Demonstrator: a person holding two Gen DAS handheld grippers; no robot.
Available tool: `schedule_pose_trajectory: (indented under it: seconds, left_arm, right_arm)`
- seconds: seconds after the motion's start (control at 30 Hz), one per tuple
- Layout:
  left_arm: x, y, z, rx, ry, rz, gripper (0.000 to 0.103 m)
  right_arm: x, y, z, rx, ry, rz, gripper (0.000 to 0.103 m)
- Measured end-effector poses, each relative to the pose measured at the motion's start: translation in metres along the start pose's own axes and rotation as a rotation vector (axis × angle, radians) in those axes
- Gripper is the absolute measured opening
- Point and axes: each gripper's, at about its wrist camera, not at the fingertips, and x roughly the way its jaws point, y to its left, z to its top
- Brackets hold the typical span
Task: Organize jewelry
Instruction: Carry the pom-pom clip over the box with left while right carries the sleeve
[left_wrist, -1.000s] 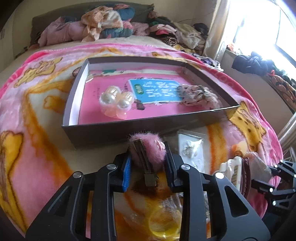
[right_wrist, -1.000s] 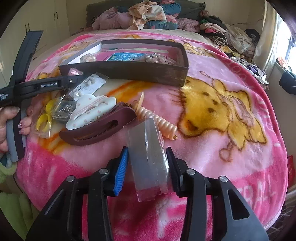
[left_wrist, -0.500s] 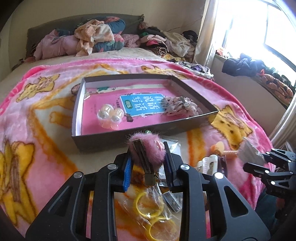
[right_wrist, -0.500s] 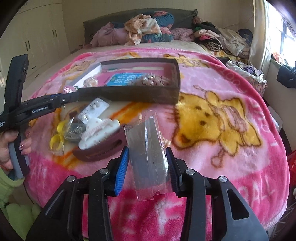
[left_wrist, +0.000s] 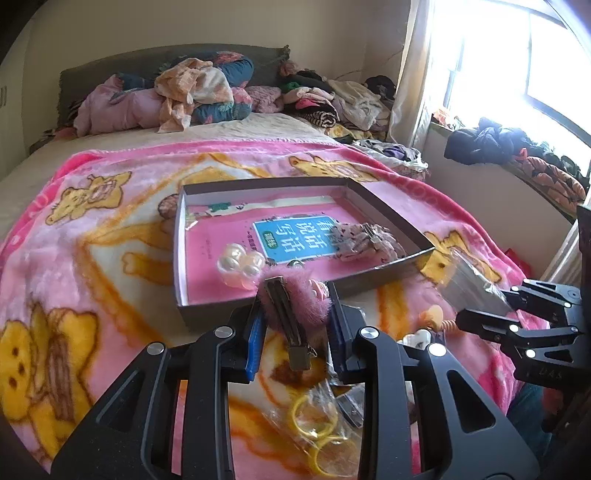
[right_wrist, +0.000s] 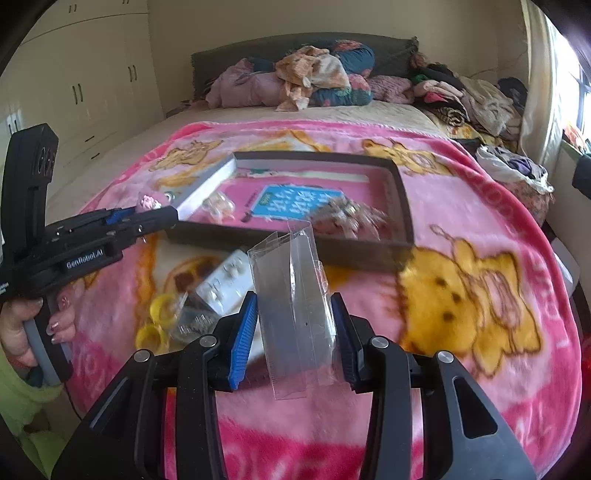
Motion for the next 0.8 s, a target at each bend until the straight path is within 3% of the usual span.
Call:
schedule_pose_trajectory:
  seconds: [0.33, 0.8]
  left_arm:
    - [-0.002, 0.005, 0.012, -0.009, -0.025, 0.005, 0.021]
    - [0.019, 0.003, 0.028, -0.014, -0.023, -0.01, 0.021]
  right_arm:
    - [0.009, 0.007, 0.031, -0.028, -0.029, 0.006, 0.038]
    - [0.017, -0.017, 0.053, -0.003, -0.048, -0.029, 0.038]
